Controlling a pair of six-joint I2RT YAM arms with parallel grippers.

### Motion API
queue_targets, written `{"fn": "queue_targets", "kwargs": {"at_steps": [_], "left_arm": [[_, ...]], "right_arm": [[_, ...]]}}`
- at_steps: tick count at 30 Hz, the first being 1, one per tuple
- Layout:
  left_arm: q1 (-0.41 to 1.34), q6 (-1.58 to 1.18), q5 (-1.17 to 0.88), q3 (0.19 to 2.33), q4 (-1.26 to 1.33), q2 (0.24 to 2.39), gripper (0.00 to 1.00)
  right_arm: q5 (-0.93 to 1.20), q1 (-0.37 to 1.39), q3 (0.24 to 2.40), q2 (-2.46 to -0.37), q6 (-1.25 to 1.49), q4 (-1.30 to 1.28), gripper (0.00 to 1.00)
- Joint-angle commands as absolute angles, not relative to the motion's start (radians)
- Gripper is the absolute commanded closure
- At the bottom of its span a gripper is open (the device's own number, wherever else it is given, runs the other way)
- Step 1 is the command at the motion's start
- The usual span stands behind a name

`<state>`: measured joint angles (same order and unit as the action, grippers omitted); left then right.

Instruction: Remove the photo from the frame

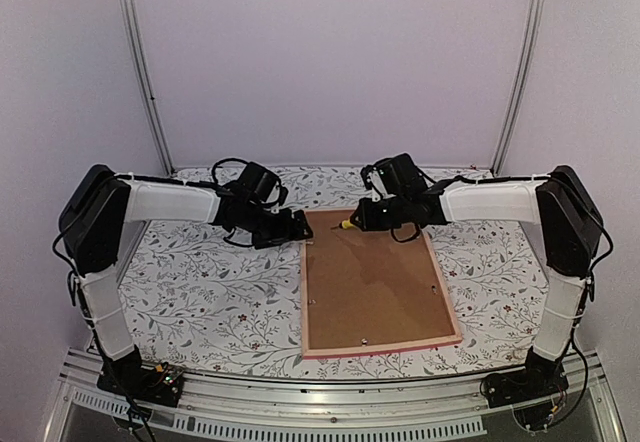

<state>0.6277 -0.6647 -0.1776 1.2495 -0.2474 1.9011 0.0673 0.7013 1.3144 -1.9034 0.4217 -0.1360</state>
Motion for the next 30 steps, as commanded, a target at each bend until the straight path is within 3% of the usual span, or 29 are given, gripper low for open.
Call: {"fn": "queue_targets", "kwargs": {"at_steps": [1,30], "left_arm": [[0.607,-0.727,-0.255,1.202,-0.174,1.867,0.08],[0.581,-0.788,-0.299,1.114,-0.101,1.871,0.09]], "right_arm": [[0.124,0.735,1.359,-1.942,0.408,-0.139,1.0],[0.155,0.781,1.433,-2.012,0.387,-0.148,1.0]]}}
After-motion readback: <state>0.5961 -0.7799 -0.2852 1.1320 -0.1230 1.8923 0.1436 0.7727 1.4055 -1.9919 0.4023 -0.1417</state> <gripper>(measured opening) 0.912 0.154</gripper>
